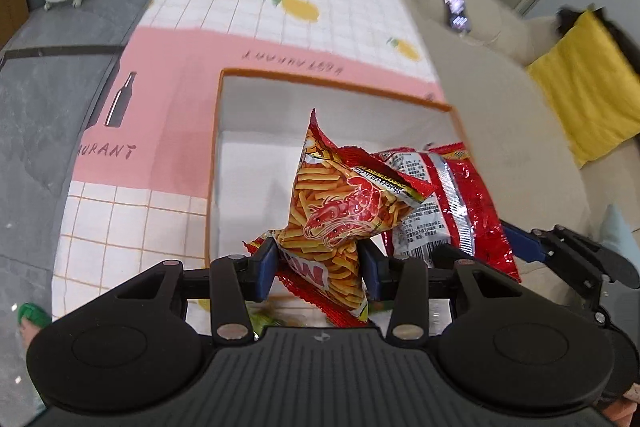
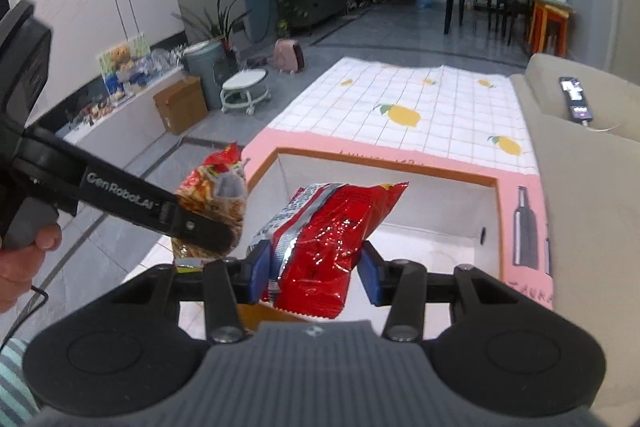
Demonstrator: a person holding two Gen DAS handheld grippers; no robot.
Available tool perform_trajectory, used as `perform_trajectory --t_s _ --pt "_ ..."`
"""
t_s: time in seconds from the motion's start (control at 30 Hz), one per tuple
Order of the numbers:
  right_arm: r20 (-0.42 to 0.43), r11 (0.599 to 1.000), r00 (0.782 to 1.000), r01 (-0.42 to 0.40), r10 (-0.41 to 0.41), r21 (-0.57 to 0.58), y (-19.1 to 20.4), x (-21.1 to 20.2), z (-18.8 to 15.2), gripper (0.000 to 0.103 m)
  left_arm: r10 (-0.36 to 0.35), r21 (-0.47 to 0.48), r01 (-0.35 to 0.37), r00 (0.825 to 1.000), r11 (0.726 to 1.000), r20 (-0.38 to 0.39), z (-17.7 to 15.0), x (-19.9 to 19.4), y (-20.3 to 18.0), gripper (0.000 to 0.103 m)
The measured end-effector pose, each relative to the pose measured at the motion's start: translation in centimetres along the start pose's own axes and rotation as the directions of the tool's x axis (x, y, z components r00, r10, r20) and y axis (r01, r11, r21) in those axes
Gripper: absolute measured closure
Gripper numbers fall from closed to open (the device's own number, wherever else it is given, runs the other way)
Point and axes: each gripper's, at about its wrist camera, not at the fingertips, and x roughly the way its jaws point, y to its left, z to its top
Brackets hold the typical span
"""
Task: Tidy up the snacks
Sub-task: 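Carry both bags over the orange box with the left and right grippers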
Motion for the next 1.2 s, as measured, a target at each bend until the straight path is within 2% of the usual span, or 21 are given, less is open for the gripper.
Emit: perform_trajectory --t_s 0.2,0.3,0.43,0.53,0.7,0.83,0.97,1.13,1.2 --pt "-0.14 1.0 0.99 -0.023 0.024 0.005 -1.6 6.0 0.2 0.058 0.093 0.035 -0.089 0.988 0.995 -0.122 2.5 5.0 -0.1 0.055" --pt "-0.218 0.999 0.975 -0.041 0.043 0.013 -2.2 8.5 -0.5 0.059 0.152 0.086 -0.138 0.97 0.987 -0.189 3.0 7.3 -0.6 0.054" --pt "-0.287 0.997 0.955 -0.067 0.078 0.046 -3.1 10.6 -1.2 0.058 0.202 0.146 -0.168 0.945 0.975 -0.258 3.5 9.4 -1.0 0.054" --pt "-0.329 0.992 0.938 -0.077 0.107 0.103 -4.0 12.1 -1.5 0.058 0.245 0.191 -0.193 0.921 0.963 -0.303 3.7 10.7 -1.3 0.054" --pt "-0.361 0.99 0.926 -0.07 0.111 0.125 -4.1 13.5 -1.7 0.058 0.307 0.269 -0.22 0.887 0.938 -0.345 3.7 12.0 -2.1 0.052" --pt "-0.373 0.99 0.921 -0.075 0.115 0.119 -3.9 13.7 -1.8 0.058 0.334 0.306 -0.231 0.876 0.924 -0.347 3.4 12.5 -2.4 0.046" --pt "-0.387 0.992 0.917 -0.059 0.097 0.11 -3.8 14.2 -1.6 0.058 0.323 0.302 -0.226 0.888 0.926 -0.327 3.5 12.0 -2.3 0.037" --pt "-0.42 0.993 0.903 -0.047 0.09 0.11 -3.4 15.3 -1.7 0.058 0.269 0.266 -0.203 0.933 0.942 -0.24 3.5 9.3 -2.1 0.036" --pt "-0.437 0.992 0.894 -0.049 0.095 0.116 -3.1 15.9 -1.7 0.058 0.254 0.24 -0.203 0.946 0.949 -0.204 3.5 8.3 -1.8 0.036"
